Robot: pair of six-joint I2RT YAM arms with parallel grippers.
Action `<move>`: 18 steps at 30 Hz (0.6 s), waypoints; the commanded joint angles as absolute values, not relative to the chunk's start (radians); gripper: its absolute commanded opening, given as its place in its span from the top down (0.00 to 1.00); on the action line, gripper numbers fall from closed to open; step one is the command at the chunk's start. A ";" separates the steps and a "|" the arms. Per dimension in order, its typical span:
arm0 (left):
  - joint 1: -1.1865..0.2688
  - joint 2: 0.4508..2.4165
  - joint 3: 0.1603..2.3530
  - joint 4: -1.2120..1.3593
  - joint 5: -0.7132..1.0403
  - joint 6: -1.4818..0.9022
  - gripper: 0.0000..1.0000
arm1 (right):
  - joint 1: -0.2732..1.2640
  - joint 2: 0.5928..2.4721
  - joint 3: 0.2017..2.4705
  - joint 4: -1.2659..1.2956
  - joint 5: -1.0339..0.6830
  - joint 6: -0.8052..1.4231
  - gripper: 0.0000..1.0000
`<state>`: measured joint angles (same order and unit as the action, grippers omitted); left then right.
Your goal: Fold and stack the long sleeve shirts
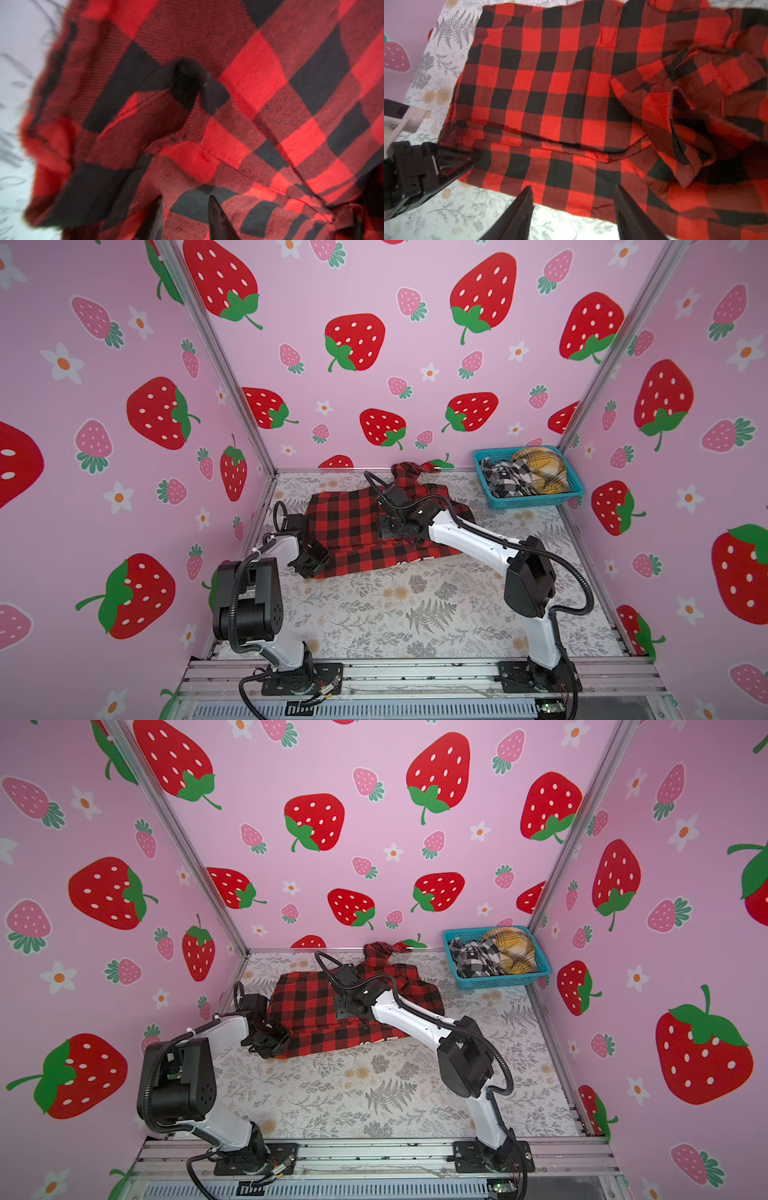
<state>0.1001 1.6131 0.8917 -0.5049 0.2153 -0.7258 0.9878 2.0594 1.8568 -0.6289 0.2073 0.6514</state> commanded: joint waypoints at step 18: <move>-0.396 2.018 1.780 -0.709 0.218 -0.601 0.38 | 0.553 1.914 1.398 -0.439 -0.078 0.668 0.69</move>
<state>-0.3759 1.9244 1.6733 -0.6220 0.2050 -0.6415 0.5613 1.9175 1.4281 -0.5011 -0.0128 0.6426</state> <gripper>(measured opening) 0.614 0.319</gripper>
